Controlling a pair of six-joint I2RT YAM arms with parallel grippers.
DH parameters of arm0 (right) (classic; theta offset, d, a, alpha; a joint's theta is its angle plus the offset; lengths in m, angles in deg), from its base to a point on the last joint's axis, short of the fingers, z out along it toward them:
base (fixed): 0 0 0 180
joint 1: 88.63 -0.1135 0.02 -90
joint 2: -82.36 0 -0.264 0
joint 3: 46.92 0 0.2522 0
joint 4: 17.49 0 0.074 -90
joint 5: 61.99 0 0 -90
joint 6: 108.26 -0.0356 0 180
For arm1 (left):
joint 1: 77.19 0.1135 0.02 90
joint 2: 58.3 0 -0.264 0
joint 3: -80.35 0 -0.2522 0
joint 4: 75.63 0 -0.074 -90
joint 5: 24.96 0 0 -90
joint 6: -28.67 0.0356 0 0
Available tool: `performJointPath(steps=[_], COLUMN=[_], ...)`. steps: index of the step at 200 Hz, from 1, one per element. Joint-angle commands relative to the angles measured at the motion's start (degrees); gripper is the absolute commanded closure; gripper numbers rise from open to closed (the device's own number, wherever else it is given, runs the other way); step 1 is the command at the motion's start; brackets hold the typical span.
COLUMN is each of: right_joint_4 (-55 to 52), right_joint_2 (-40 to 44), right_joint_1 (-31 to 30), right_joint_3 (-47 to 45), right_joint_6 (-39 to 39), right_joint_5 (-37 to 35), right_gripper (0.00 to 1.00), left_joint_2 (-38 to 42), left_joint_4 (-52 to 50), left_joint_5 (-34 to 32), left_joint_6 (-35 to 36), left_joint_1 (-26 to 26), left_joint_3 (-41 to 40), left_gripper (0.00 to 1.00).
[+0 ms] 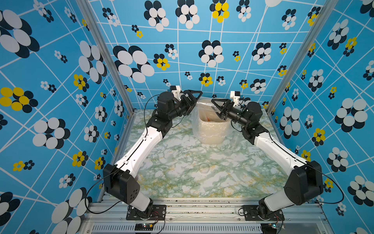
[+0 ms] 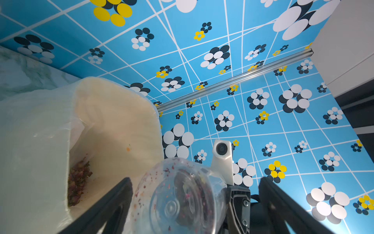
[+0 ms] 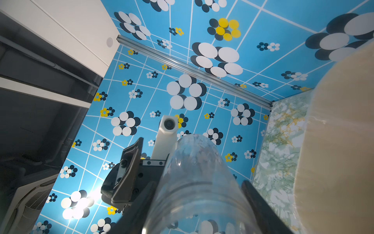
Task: Empty the moldy dried flower tea in the jars
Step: Place the jar at the center of the board.
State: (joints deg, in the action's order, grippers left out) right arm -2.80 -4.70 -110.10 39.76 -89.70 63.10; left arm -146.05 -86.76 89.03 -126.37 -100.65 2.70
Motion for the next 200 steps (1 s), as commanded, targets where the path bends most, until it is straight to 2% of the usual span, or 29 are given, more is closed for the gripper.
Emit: performJointPath(steps=[1,23,45,85,119,139,161,200], right_joint_4=[-4.7,-12.2,-24.3,-47.6,-62.9,-68.6,-71.9,-75.0], right_joint_2=[3.9,7.4,11.4,18.0,20.4,20.4,19.9,17.5], right_joint_1=[-0.1,-0.1,-0.2,-0.3,-1.2,-2.3,-4.0,-8.3], right_joint_3=[-1.0,-1.6,-1.6,-0.6,1.1,1.9,1.9,1.0], right_joint_6=[5.1,10.7,19.4,35.6,45.7,49.4,52.0,54.8], right_joint_5=[0.8,0.9,0.1,-3.1,-7.8,-11.3,-15.6,-24.8], right_gripper=[0.47,0.47,0.47,0.48,0.49,0.50,0.50,0.50], left_joint_2=[4.1,7.5,11.2,21.0,27.2,28.5,29.0,30.3], left_joint_4=[-7.5,-15.7,-21.0,-17.4,-15.9,-16.1,-16.8,-15.5], left_joint_5=[-2.6,-8.4,-12.9,-16.0,-19.8,-18.3,-16.7,-18.1], left_joint_6=[11.2,21.7,31.8,43.4,47.8,48.8,49.6,49.4], left_joint_1=[1.1,1.2,1.2,1.5,2.0,2.5,2.6,2.9], left_joint_3=[0.4,0.1,-2.3,-15.3,-24.5,-27.6,-29.6,-33.2], left_gripper=[0.01,0.01,0.01,0.00,0.01,0.00,0.00,0.01])
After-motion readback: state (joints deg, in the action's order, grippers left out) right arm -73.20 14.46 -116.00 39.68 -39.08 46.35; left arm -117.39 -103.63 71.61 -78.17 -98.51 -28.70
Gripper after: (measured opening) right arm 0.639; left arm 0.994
